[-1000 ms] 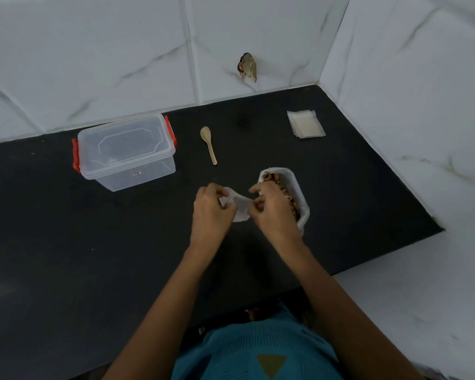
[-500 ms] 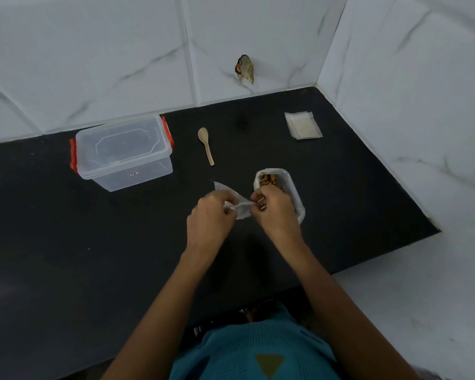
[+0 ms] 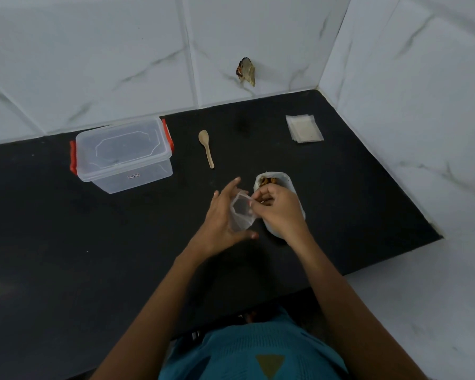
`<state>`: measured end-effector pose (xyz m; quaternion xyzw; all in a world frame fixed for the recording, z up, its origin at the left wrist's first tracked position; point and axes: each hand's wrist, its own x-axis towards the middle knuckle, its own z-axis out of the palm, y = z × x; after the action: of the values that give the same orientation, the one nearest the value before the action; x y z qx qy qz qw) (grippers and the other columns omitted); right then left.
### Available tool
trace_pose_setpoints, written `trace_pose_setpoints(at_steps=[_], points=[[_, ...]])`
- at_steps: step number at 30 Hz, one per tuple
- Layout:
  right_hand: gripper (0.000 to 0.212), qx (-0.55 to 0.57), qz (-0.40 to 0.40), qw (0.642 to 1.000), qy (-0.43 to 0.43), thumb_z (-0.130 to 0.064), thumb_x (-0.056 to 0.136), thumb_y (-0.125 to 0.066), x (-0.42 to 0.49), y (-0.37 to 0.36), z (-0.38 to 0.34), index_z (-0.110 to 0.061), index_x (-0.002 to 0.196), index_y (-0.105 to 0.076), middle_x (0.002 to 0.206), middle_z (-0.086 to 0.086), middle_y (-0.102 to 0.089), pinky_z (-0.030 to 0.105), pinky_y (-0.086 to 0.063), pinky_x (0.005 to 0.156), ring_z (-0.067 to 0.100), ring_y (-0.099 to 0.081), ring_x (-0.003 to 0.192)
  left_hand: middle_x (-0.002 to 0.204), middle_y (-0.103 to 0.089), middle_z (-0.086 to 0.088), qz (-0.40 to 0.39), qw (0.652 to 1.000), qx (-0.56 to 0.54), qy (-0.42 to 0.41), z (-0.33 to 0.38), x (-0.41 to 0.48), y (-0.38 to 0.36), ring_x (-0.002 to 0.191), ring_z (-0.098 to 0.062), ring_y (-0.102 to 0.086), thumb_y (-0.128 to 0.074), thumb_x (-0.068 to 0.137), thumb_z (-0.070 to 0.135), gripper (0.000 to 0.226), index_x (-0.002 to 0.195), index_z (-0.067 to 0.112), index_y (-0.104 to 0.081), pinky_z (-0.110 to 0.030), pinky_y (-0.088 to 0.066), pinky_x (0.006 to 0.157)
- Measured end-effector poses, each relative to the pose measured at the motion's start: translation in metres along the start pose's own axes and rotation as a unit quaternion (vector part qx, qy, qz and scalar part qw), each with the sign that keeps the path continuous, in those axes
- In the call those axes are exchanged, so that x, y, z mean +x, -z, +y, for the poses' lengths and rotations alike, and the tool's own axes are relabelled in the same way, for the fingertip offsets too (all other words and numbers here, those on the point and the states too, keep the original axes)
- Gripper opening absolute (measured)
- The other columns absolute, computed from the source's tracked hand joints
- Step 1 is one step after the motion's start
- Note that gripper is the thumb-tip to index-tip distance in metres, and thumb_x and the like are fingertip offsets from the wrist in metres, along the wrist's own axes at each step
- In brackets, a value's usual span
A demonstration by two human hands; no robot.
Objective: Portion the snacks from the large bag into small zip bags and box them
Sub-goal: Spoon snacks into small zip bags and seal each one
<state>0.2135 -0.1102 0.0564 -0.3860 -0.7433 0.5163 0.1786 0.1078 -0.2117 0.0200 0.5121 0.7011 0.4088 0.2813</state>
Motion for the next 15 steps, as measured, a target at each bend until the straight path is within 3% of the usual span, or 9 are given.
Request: trace_pose_setpoints(at_steps=[2,4,9,12,15], points=[[0.023,0.016,-0.007,1.0,-0.001,-0.006,0.083,-0.064,0.002,0.0,0.0,-0.025,0.073,-0.055,0.081,-0.005,-0.059,0.023,-0.053,0.074,0.01,-0.06,0.08,0.135,-0.035,0.002,0.029,0.999,-0.014,0.015,-0.003,0.002,-0.002,0.13,-0.016,-0.034,-0.077,0.071,0.012,0.089,0.129,0.042,-0.017,-0.052,-0.027,0.111],[0.021,0.033,-0.013,0.999,-0.007,-0.006,0.082,-0.065,0.003,0.0,0.0,-0.024,0.074,-0.056,0.082,-0.004,-0.06,0.028,-0.055,0.075,0.014,-0.062,0.082,0.125,-0.039,0.012,0.039,0.998,-0.036,0.027,-0.006,0.003,-0.001,0.123,-0.011,-0.04,-0.072,0.073,0.003,0.08,0.122,0.044,-0.024,-0.046,-0.036,0.107],[0.018,0.064,-0.03,0.997,-0.038,-0.006,0.082,-0.065,0.01,-0.005,-0.001,-0.021,0.075,-0.058,0.082,-0.002,-0.062,0.029,-0.056,0.076,0.016,-0.064,0.085,0.123,-0.041,0.008,0.049,0.996,-0.068,0.042,-0.013,0.009,0.002,0.113,-0.002,-0.046,-0.069,0.074,-0.002,0.069,0.122,0.03,-0.033,-0.034,-0.044,0.102],[0.014,0.028,-0.028,0.999,-0.03,-0.007,0.083,-0.064,0.014,-0.01,-0.005,-0.02,0.079,-0.058,0.08,-0.007,-0.059,0.013,-0.051,0.063,0.005,-0.06,0.076,0.13,-0.04,0.003,0.017,0.992,-0.11,0.058,-0.019,0.014,0.003,0.121,-0.009,-0.044,-0.077,0.068,0.014,0.077,0.126,0.032,-0.03,-0.034,-0.043,0.102],[0.009,0.01,-0.045,0.999,-0.029,-0.007,0.084,-0.063,0.018,-0.015,-0.007,-0.014,0.088,-0.059,0.081,-0.006,-0.059,0.008,-0.046,0.049,0.001,-0.057,0.07,0.127,-0.042,0.003,0.026,0.988,-0.139,0.062,-0.023,0.018,0.005,0.12,-0.008,-0.046,-0.077,0.057,0.04,0.081,0.122,0.043,-0.028,-0.023,-0.043,0.097]])
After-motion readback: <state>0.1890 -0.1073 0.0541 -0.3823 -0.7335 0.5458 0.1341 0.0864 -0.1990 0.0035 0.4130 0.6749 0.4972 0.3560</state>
